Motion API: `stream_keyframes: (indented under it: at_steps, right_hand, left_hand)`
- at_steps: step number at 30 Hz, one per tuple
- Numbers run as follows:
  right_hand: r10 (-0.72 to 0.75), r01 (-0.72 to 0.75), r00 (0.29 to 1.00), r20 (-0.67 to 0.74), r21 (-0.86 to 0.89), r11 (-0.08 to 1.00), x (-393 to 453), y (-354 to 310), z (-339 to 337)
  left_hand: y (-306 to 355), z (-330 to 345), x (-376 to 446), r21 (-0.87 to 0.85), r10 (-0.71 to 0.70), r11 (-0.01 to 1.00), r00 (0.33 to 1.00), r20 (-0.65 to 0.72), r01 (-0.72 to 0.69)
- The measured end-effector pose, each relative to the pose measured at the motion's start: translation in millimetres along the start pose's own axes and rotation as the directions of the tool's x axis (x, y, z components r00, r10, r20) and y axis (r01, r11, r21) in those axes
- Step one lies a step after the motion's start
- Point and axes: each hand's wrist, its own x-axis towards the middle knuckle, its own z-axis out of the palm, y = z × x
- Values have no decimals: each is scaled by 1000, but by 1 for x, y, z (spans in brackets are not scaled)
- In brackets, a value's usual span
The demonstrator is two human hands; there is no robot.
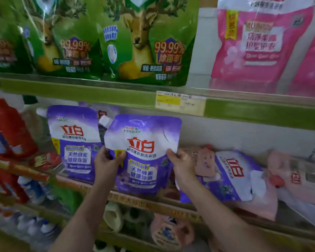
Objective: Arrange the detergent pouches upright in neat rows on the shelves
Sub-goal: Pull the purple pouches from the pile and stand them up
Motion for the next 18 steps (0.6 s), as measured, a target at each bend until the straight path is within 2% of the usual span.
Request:
stream_keyframes:
  at_steps: [6,9,12,14,18]
  right_hand:
    - [30,-31,999,-32,-38,999,-2,1,3]
    - [114,-113,986,-117,15,993,-10,-1,-12]
    - [399,-375,909,-125,180,910,-26,-2,-20]
    - [531,-508,842,-91,198,838,-29,-8,-12]
    - [665,-608,746,-41,366,705,-18,-19,9]
  left_hand:
    - [-22,2,-8,127,-33,991,999,-15,35]
    - [-27,6,-32,228,-32,973,998,-46,42]
    - [-35,13,-56,360,-32,932,999,-33,42]
    - [-37,23,-67,483,-47,875,999,0,42]
    - [-40,39,-77,585,-146,809,984,98,61]
